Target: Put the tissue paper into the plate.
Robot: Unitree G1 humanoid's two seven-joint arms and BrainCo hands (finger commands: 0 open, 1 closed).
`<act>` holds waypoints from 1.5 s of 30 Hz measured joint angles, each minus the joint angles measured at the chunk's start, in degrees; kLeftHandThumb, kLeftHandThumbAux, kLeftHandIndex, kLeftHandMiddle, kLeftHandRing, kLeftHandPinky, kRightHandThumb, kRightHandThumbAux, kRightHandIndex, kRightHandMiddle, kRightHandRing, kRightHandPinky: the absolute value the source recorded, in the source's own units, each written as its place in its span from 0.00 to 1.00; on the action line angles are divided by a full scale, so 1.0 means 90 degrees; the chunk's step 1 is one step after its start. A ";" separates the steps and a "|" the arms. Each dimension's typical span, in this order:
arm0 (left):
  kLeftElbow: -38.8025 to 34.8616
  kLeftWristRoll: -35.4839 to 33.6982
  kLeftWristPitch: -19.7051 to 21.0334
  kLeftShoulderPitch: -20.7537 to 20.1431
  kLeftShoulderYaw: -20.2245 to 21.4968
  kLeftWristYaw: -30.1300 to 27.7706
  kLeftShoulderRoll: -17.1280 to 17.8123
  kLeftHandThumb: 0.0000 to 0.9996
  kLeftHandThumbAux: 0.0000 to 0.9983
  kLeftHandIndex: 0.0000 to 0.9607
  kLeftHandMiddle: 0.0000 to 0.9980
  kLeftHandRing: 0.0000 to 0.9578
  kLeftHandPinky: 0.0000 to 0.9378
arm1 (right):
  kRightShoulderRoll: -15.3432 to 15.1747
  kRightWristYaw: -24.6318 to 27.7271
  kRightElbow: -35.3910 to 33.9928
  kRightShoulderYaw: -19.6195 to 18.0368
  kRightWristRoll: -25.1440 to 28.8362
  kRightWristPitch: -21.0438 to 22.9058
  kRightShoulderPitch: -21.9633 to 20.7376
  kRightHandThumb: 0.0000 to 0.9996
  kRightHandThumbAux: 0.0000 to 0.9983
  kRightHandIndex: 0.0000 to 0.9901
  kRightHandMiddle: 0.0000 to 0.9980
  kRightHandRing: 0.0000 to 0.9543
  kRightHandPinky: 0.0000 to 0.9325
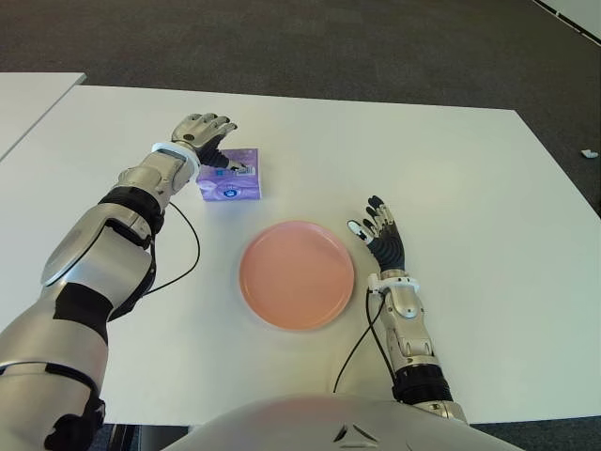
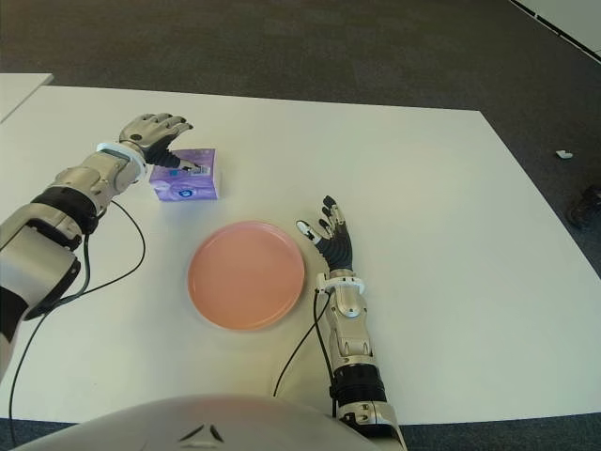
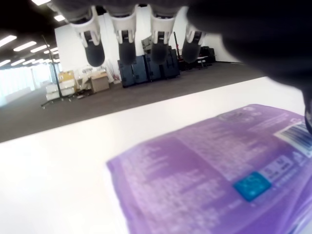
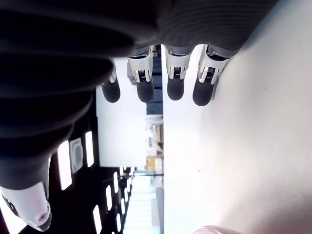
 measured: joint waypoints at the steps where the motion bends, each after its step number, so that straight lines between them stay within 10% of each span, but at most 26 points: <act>1: 0.0002 -0.0047 -0.0049 0.0005 0.0031 -0.0071 0.0000 0.07 0.32 0.00 0.00 0.00 0.00 | 0.0000 0.0000 -0.0005 0.0000 0.0000 0.0010 0.0000 0.03 0.64 0.00 0.00 0.00 0.02; 21: 0.0057 -0.0605 -0.0264 0.0040 0.0378 -0.1059 0.0000 0.10 0.29 0.00 0.00 0.00 0.00 | 0.0003 -0.0003 -0.0116 0.0004 0.0001 0.0136 0.0034 0.03 0.65 0.00 0.00 0.00 0.03; 45: -0.0014 -0.0627 -0.0718 0.0116 0.0366 -0.0773 0.0096 0.12 0.26 0.00 0.00 0.00 0.00 | 0.0006 -0.0001 -0.0217 0.0036 0.0003 0.0183 0.0104 0.03 0.65 0.00 0.00 0.00 0.04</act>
